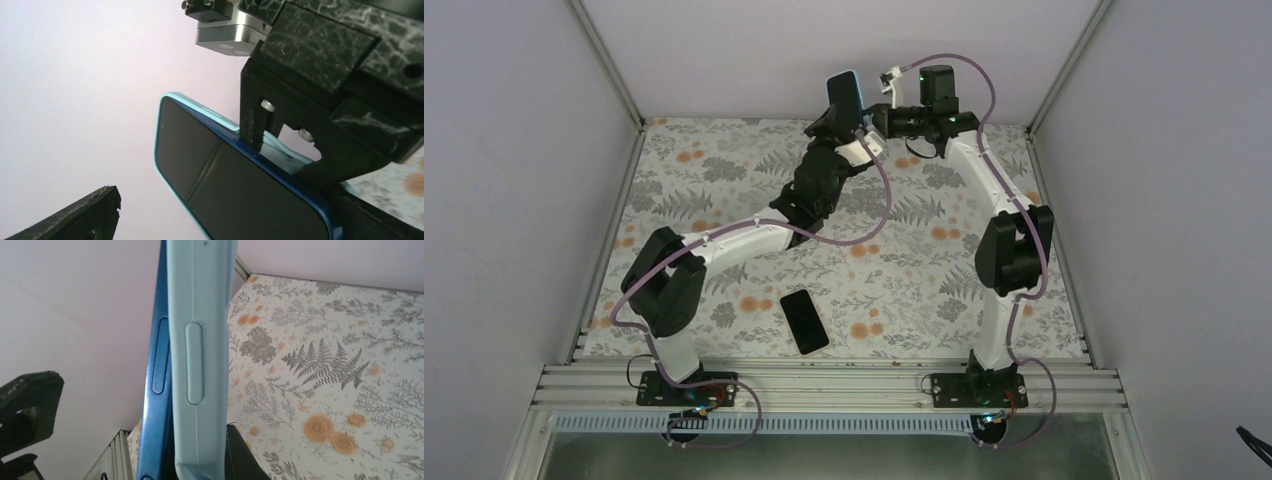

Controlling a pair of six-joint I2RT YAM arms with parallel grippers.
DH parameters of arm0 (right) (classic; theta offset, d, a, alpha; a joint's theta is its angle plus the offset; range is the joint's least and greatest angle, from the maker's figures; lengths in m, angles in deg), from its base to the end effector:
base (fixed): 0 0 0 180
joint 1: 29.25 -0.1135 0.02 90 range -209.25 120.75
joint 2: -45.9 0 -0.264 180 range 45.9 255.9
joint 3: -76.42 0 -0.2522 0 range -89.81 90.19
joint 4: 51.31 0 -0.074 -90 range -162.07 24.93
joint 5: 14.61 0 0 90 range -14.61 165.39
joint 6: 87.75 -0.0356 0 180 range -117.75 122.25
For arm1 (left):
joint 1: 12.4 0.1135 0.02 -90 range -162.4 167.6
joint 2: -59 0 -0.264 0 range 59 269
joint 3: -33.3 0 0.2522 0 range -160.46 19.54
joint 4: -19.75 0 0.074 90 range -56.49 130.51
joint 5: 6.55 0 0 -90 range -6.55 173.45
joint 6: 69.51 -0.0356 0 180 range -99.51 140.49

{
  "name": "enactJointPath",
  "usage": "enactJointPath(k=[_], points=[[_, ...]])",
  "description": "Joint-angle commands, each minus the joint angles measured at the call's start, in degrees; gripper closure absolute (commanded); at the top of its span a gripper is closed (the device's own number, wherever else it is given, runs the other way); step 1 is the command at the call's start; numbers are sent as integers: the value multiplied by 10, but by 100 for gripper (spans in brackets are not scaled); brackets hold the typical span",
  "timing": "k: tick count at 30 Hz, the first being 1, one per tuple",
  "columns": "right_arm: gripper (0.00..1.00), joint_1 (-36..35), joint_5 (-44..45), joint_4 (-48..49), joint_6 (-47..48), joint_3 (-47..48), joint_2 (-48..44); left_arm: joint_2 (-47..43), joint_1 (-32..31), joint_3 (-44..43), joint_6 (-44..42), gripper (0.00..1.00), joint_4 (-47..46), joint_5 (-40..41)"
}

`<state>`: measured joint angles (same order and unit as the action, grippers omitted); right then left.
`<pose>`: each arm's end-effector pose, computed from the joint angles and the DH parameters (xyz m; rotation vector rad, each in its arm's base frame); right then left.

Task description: Take the phone out of the phone case

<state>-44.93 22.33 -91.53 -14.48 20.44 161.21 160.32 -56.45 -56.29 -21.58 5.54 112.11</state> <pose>0.4385 0.1527 0.3405 -0.5572 2.0662 1.3101 0.3165 -0.2825 0.3256 0.7275 1.3611 0.3540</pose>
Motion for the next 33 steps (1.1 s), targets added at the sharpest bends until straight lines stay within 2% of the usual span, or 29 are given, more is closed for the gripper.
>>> enactJointPath(k=[1,4,6,10,14,17,21,24,28,33], points=[[97,2,-58,-13,-6,-17,-37,13,24,38,-164,4,-300,156],[97,2,-89,-13,-11,-23,-37,50,27,54,-292,4,-475,165],[97,2,-108,-12,-14,-30,-40,61,30,64,-334,4,-542,156],[97,0,-127,-12,-10,-42,-46,66,28,80,-349,9,-587,131],[97,-4,-139,-20,-5,-49,-48,98,27,66,-405,16,-659,118],[97,-6,-157,-23,0,-52,-52,111,27,66,-422,18,-679,107],[97,-7,-188,-44,19,-50,-54,131,27,65,-459,27,-716,89],[97,-11,-211,-110,75,-26,-38,155,26,64,-503,29,-768,52],[97,-18,-213,-222,172,18,-16,157,26,69,-503,31,-768,47],[97,-18,-213,-174,146,-17,-36,157,27,63,-497,36,-768,53]])
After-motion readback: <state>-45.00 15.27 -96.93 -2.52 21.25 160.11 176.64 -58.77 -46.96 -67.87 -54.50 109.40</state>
